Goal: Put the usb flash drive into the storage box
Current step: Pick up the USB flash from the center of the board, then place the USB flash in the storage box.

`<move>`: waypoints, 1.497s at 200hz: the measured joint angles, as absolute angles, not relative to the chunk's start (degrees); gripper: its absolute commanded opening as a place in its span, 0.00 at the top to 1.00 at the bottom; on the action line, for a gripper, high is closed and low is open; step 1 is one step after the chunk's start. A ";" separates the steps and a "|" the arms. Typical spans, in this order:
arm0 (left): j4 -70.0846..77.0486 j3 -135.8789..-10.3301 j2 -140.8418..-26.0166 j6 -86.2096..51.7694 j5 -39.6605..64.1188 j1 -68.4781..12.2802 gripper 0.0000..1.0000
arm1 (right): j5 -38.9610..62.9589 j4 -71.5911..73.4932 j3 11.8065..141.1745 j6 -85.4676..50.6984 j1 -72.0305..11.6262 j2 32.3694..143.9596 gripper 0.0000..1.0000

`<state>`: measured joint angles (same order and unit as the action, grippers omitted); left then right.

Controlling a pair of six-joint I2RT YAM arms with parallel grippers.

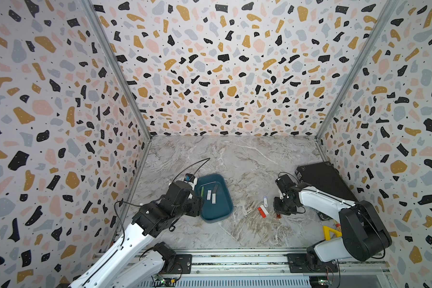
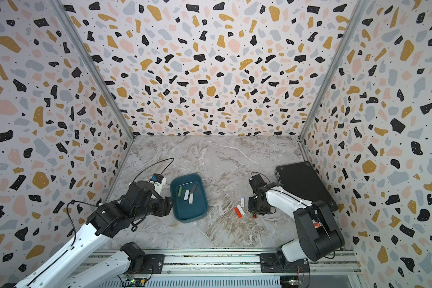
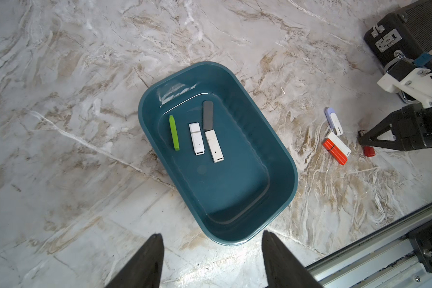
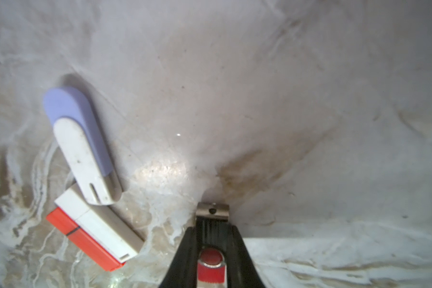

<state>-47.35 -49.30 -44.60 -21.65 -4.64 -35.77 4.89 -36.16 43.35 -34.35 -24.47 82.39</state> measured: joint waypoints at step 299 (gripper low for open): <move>-48.23 -49.39 -40.25 -26.52 -13.80 -36.01 0.00 | 8.38 -22.74 61.95 -32.32 -39.83 81.08 0.53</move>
<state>-48.23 -49.39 -40.25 -26.52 -13.80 -36.01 8.38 -22.74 61.95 -32.32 -39.83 81.08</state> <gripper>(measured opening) 0.994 0.458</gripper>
